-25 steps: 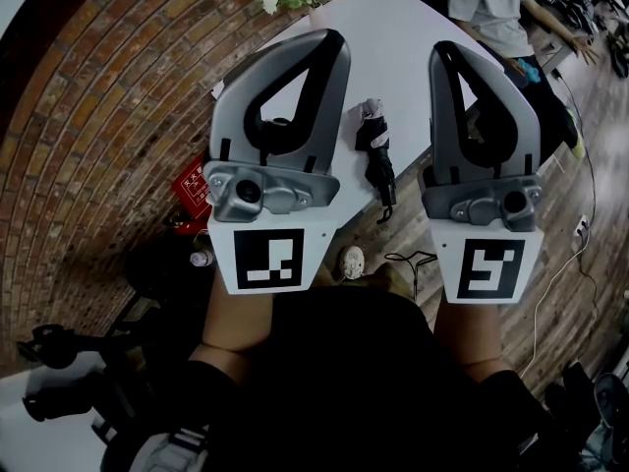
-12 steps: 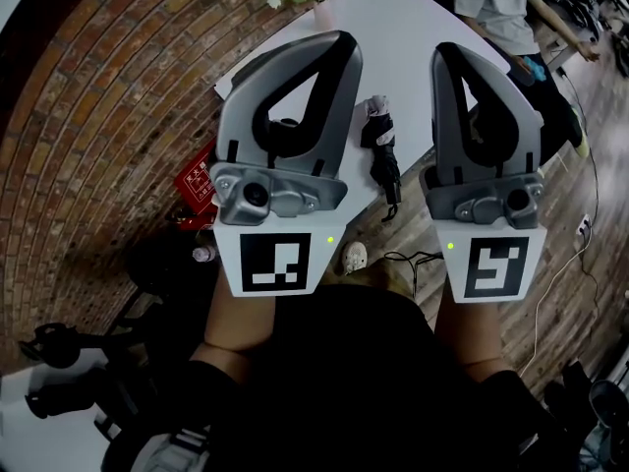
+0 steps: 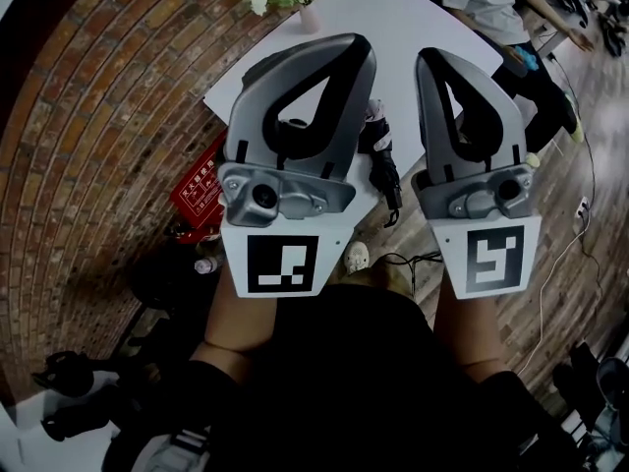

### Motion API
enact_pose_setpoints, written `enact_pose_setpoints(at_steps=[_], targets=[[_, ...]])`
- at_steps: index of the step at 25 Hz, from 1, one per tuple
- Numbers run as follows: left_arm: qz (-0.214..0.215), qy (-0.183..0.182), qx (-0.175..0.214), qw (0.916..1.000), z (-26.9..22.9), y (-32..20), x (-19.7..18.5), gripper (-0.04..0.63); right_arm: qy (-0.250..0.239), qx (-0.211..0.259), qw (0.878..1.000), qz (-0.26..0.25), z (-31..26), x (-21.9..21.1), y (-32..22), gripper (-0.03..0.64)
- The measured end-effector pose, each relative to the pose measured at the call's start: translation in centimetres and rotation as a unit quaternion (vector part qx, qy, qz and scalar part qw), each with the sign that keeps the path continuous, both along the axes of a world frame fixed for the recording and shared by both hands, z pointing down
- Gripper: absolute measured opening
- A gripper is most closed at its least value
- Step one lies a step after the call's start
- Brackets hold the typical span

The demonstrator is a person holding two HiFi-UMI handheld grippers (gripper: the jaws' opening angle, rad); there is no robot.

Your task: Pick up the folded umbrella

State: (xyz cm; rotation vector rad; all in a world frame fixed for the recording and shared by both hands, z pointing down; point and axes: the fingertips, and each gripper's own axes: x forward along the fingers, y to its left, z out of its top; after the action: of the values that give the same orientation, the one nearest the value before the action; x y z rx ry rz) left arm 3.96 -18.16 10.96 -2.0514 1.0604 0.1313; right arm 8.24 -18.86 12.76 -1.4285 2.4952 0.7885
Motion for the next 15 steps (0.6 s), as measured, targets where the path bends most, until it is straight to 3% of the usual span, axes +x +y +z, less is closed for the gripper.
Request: enact_pose_setpoints(at_steps=[15], targets=[[0.023,-0.009,-0.03,0.9992,2.6,-3.7,-0.5,0.012,0.018,-0.074,0.997,0.026,5.5,-1.0,-4.6,0.028]])
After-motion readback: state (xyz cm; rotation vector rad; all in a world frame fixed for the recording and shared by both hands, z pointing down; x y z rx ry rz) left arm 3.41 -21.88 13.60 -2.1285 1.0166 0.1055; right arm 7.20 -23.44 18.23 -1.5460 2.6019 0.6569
